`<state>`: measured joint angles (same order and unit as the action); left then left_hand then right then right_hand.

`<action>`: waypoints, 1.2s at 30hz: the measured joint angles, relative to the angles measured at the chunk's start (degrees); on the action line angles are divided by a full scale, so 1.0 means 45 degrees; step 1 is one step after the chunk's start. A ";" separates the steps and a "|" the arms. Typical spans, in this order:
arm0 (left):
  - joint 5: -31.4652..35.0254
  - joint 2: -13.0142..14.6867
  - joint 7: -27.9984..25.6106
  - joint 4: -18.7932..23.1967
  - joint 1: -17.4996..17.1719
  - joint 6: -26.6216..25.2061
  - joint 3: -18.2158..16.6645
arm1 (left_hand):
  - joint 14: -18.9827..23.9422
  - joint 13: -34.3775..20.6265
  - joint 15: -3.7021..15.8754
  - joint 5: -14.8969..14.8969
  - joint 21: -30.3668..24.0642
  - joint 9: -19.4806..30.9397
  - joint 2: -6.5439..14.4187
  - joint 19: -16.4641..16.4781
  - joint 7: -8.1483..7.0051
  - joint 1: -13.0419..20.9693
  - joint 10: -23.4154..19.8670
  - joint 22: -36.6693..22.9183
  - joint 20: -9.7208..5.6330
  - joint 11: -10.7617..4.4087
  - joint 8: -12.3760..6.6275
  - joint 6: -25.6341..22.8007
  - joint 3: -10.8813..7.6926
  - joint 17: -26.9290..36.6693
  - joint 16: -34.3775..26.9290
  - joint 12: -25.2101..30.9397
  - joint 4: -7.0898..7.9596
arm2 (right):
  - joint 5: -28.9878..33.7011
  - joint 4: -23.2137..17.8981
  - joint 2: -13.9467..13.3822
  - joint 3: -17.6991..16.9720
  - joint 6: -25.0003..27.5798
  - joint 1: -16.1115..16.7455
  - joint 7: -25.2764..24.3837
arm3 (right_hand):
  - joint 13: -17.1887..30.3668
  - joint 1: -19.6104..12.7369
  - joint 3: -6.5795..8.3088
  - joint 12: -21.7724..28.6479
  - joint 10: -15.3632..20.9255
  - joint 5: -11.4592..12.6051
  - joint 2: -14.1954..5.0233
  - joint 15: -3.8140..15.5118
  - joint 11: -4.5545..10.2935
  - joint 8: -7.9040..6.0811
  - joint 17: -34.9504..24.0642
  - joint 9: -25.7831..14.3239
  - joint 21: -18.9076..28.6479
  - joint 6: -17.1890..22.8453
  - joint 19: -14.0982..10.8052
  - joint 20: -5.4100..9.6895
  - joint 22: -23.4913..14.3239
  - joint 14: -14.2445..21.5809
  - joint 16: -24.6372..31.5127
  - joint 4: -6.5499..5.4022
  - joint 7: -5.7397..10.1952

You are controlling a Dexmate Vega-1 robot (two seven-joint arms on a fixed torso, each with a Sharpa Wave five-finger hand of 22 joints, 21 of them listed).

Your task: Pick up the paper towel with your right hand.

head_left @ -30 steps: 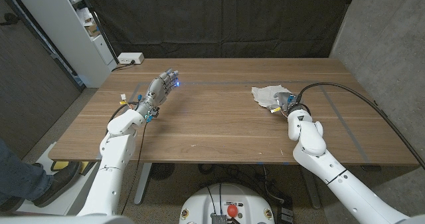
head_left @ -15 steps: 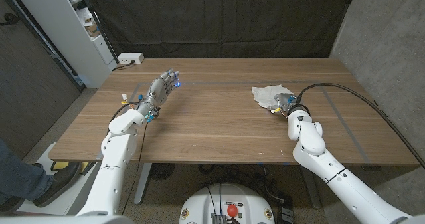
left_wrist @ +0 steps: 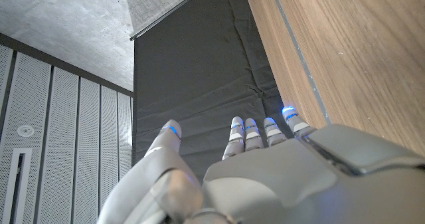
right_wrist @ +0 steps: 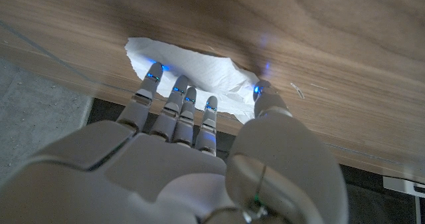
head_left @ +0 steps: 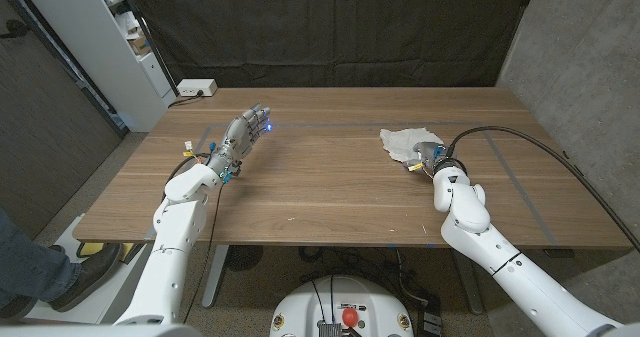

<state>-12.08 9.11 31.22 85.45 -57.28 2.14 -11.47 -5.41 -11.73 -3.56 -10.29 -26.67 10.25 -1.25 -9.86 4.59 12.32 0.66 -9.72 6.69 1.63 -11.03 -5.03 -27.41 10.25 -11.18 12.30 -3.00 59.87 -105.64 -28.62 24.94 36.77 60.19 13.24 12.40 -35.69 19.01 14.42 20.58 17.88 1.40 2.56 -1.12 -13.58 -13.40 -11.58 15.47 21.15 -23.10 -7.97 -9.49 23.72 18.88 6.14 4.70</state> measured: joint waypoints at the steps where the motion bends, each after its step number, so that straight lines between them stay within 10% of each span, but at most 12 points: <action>1: 0.0000 0.0000 0.0000 0.0000 0.0000 0.0001 0.0000 | 0.0005 0.0000 0.0005 0.0000 0.0000 0.0000 0.0000 0.0000 0.0000 0.0000 0.0000 0.0000 0.0000 0.0000 0.0000 0.0000 0.0000 0.0000 0.0000 0.0000 0.0000 | 0.0000 0.0007 -0.0010 0.0007 0.0000 -0.0001 0.0000 | 0.0000 -0.0005 -0.0002 0.0050 0.0055 0.0000 -0.0005 0.0005 0.0048 -0.0025 -0.0016 0.0000 0.0000 0.0115 -0.0073 0.0012 0.0000 0.0090 0.0055 0.0002 -0.0018; 36: -0.0027 -0.0115 -0.0010 -0.0101 0.0056 0.0007 -0.0047 | 0.0048 0.0062 0.0048 0.0000 0.0186 0.0000 0.0050 0.0000 0.0000 -0.0050 0.0001 0.0000 0.0130 0.0001 0.0000 0.0001 0.0054 0.0000 0.0000 0.0000 -0.0052 | -0.0111 0.0382 -0.0104 0.0315 -0.0132 -0.0176 -0.1053 | 0.0530 -0.1488 0.0065 0.1386 0.3930 -0.0496 -0.1065 0.0258 0.1274 -0.0930 -0.1265 0.0001 -0.0572 0.3759 -0.1369 0.0820 0.0002 0.3337 0.2299 0.0501 0.0665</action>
<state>-12.20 8.59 31.18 85.00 -57.03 2.17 -11.68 -5.19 -11.45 -3.35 -10.29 -25.83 10.25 -1.02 -9.86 4.59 12.10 0.66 -9.72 7.28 1.63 -11.03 -5.02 -27.17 10.25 -11.18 12.31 -3.24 59.37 -103.92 -29.09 26.36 36.18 59.40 8.50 14.79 -42.39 19.30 20.66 38.27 15.65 -3.39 3.72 4.62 -17.76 -19.09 -11.58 12.90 38.06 -29.26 -4.28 -9.48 38.74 29.23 8.39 7.69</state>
